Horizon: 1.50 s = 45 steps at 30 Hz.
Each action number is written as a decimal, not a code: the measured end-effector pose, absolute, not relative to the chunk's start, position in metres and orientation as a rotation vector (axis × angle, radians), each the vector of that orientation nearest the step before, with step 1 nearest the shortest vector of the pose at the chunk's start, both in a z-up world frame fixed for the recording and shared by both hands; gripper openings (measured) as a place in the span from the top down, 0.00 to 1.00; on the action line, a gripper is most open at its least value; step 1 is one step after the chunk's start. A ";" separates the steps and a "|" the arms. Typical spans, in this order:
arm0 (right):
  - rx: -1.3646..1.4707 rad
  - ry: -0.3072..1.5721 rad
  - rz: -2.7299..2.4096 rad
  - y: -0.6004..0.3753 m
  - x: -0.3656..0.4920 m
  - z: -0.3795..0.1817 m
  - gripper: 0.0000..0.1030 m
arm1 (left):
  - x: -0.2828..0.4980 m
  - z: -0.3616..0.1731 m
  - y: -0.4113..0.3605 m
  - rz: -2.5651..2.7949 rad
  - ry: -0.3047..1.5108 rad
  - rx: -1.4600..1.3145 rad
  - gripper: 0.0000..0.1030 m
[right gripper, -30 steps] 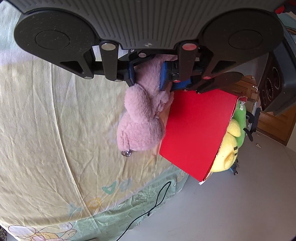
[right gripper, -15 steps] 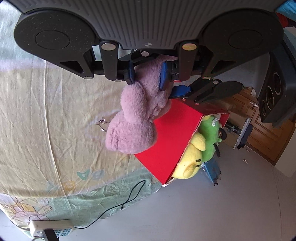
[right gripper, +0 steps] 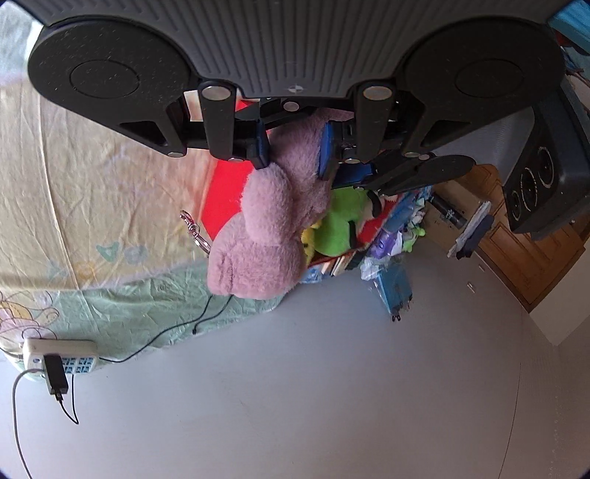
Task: Organize objects
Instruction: 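Lift the pink teddy with the right gripper and carry it over the red box, then lower the pink teddy into the box beside the white plush and open the right gripper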
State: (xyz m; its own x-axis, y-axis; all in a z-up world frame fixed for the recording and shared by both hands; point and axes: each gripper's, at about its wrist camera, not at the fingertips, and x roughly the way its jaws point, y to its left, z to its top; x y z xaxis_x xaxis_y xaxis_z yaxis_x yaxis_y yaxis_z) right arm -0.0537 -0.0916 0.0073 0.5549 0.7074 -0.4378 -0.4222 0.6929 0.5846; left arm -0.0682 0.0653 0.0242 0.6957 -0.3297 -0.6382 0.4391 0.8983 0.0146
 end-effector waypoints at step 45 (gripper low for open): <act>0.199 0.845 0.626 0.162 0.010 -0.019 0.71 | 0.011 -0.033 0.308 -0.387 0.856 0.022 0.22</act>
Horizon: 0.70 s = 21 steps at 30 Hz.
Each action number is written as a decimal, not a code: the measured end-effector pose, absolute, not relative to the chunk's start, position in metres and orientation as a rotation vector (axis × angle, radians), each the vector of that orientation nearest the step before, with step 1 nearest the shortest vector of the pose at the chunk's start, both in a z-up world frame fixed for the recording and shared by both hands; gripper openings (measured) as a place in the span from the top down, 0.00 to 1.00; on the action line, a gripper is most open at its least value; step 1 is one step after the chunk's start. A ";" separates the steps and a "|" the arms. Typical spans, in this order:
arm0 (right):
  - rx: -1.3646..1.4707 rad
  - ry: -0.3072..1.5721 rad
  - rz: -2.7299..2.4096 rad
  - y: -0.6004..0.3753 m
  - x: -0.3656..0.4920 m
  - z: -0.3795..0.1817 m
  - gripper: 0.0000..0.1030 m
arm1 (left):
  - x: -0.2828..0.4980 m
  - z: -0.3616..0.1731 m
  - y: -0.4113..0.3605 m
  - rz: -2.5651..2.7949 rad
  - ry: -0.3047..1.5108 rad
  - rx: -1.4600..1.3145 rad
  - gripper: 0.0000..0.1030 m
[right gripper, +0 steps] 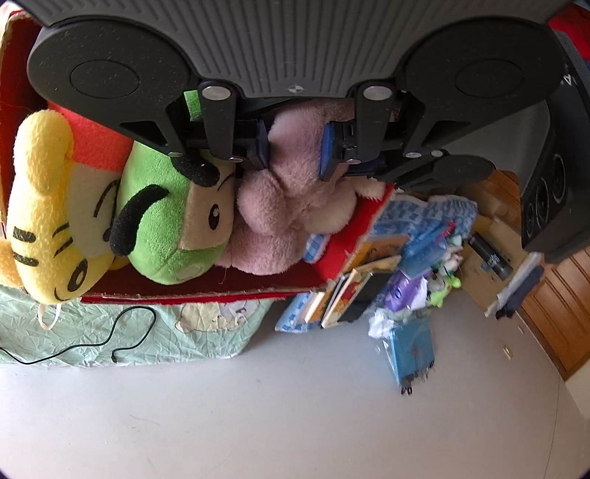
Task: Organize objects
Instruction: 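Lower the pink teddy into the box beside the white plush and open the right gripper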
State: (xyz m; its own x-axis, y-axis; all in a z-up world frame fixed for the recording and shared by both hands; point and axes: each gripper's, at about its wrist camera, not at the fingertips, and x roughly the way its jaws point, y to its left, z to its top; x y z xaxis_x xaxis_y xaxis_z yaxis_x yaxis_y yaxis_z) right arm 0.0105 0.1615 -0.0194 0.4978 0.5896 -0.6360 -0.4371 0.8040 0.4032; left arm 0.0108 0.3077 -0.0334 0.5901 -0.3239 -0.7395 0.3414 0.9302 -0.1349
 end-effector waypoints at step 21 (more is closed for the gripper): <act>0.352 0.828 0.622 0.134 0.006 -0.022 0.62 | 0.003 -0.032 0.305 -0.355 0.874 0.069 0.07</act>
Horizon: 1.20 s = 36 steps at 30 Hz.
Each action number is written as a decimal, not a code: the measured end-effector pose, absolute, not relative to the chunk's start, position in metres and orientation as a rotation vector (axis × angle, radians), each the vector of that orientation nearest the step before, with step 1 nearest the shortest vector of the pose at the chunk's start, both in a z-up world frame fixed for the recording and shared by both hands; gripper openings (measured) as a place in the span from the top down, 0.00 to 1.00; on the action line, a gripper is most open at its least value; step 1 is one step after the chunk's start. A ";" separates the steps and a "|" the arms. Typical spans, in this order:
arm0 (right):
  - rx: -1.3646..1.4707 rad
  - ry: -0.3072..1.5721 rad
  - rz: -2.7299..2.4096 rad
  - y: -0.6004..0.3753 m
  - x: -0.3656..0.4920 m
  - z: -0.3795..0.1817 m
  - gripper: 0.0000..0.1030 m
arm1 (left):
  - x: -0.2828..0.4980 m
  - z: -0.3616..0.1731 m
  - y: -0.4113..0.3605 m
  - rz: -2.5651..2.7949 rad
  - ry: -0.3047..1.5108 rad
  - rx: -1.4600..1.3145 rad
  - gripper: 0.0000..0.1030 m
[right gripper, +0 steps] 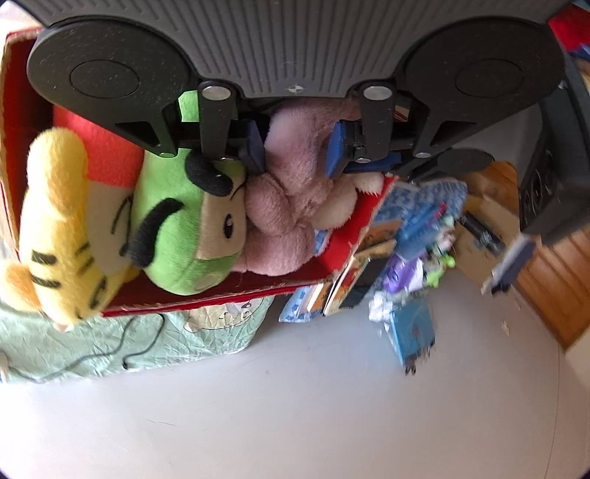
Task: Organize objects
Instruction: 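Lower the pink teddy into the box beside the white plush and open the right gripper, then withdraw the right gripper up and away from the box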
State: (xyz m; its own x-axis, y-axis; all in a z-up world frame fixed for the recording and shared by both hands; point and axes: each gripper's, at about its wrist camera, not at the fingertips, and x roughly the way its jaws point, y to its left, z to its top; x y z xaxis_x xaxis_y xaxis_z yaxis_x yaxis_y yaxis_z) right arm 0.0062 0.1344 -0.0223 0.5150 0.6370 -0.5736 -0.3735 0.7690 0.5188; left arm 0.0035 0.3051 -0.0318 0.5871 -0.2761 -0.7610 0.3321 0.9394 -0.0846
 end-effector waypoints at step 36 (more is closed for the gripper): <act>0.498 0.784 0.433 0.051 -0.100 0.004 0.70 | -0.077 0.017 0.249 -0.162 0.843 0.206 0.04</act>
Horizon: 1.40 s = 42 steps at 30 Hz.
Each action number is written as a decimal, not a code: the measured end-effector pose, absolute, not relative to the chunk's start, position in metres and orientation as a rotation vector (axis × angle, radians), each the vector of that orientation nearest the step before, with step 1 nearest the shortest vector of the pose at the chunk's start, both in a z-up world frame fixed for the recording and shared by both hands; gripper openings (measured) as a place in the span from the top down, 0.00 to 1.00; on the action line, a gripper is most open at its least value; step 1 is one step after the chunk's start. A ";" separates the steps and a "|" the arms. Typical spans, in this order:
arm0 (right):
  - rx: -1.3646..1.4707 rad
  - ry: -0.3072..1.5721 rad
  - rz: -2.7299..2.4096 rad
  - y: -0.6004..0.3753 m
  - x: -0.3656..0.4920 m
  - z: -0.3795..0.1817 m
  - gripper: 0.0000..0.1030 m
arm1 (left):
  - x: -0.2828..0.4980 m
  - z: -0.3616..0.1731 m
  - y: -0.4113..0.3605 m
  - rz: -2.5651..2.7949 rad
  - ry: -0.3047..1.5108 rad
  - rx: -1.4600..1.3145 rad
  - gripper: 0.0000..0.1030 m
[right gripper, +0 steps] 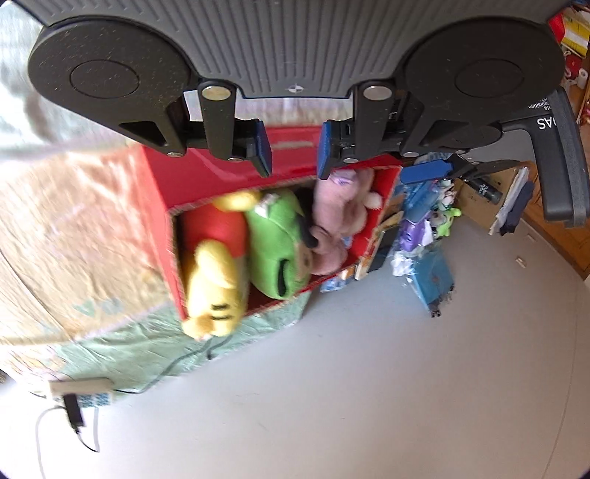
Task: Organize objects
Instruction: 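Withdraw the right gripper up and away from the box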
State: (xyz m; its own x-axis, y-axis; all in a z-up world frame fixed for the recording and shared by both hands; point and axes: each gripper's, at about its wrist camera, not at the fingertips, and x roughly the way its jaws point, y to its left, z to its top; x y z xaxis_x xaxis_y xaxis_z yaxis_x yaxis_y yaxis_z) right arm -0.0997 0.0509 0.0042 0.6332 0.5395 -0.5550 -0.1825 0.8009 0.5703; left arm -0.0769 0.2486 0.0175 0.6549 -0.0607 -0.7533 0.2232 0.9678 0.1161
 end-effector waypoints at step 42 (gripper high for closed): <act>0.367 0.910 -0.200 -0.105 -0.057 -0.034 0.32 | -0.038 -0.006 0.053 -0.218 0.964 0.290 0.01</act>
State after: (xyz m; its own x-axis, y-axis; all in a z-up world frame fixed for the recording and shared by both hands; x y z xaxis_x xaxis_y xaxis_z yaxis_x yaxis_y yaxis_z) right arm -0.0574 -0.1046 -0.0342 0.6008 -0.0144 -0.7992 0.3217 0.9197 0.2253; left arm -0.0378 0.0534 -0.0064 0.5535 -0.0539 -0.8311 0.3093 0.9399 0.1450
